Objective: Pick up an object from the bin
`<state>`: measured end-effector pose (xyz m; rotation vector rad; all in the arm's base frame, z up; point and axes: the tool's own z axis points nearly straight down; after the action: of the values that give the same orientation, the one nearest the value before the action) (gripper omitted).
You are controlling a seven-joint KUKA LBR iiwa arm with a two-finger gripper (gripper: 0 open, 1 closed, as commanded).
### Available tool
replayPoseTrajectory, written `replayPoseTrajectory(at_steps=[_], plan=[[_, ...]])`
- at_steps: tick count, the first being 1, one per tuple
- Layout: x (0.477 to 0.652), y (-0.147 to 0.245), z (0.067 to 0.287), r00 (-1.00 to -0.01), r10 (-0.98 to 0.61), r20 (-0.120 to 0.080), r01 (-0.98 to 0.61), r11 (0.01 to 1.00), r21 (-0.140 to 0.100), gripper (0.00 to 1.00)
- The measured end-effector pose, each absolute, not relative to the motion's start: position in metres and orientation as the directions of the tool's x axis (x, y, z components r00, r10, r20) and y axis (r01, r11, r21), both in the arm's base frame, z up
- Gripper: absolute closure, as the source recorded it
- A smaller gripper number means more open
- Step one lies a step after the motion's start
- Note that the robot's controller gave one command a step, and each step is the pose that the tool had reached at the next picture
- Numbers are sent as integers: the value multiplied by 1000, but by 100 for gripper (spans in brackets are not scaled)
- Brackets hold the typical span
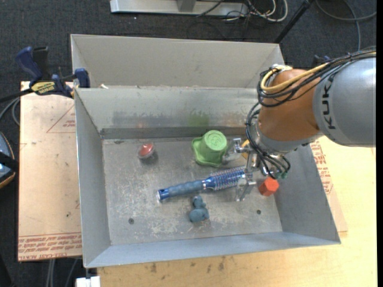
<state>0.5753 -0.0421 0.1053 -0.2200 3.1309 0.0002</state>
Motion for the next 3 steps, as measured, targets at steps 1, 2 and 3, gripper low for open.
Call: replayPoseTrajectory(at_steps=[1, 2, 3], plan=[[571, -53, 75, -995, -99, -8, -99, 995, 4, 0], [573, -52, 78, -995, -100, -6, -100, 995, 2, 0], [575, -52, 80, -995, -97, -12, -97, 995, 0, 100]])
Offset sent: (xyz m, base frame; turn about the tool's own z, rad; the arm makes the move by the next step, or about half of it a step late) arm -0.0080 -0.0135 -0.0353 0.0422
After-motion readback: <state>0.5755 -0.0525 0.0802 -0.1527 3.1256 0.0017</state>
